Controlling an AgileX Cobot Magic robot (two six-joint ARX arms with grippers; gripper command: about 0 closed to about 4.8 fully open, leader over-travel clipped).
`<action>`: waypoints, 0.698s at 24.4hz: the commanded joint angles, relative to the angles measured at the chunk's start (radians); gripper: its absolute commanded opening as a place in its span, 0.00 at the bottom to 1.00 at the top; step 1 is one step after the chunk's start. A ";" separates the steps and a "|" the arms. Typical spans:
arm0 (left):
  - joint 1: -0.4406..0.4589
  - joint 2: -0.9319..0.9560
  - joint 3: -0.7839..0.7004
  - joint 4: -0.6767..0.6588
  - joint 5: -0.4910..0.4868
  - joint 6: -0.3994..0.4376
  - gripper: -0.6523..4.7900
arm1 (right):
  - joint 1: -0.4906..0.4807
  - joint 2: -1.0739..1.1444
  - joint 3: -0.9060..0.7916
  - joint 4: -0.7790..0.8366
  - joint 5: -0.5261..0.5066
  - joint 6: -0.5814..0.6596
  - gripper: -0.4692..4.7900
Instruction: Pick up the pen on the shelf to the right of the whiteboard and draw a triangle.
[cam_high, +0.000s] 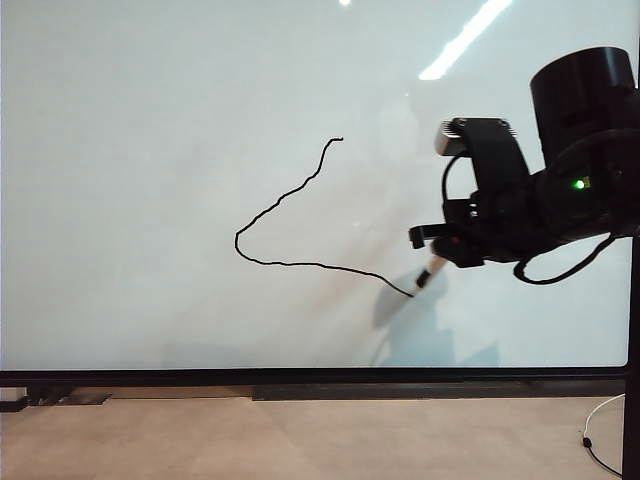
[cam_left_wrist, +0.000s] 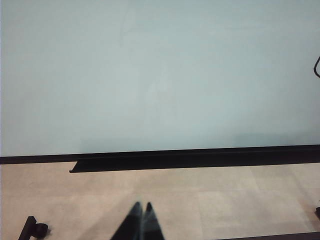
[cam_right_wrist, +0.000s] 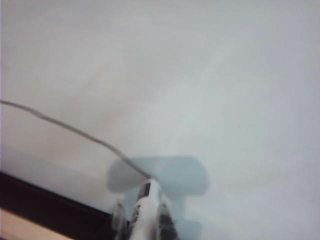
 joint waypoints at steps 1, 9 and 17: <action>0.000 0.000 0.004 0.008 0.000 0.000 0.11 | -0.015 -0.012 0.008 0.051 0.036 -0.010 0.08; 0.000 0.000 0.003 0.008 0.000 0.000 0.11 | -0.022 -0.023 -0.020 0.069 0.034 -0.009 0.08; 0.000 0.000 0.004 0.008 0.000 0.000 0.11 | 0.008 -0.168 -0.113 0.043 0.011 0.011 0.08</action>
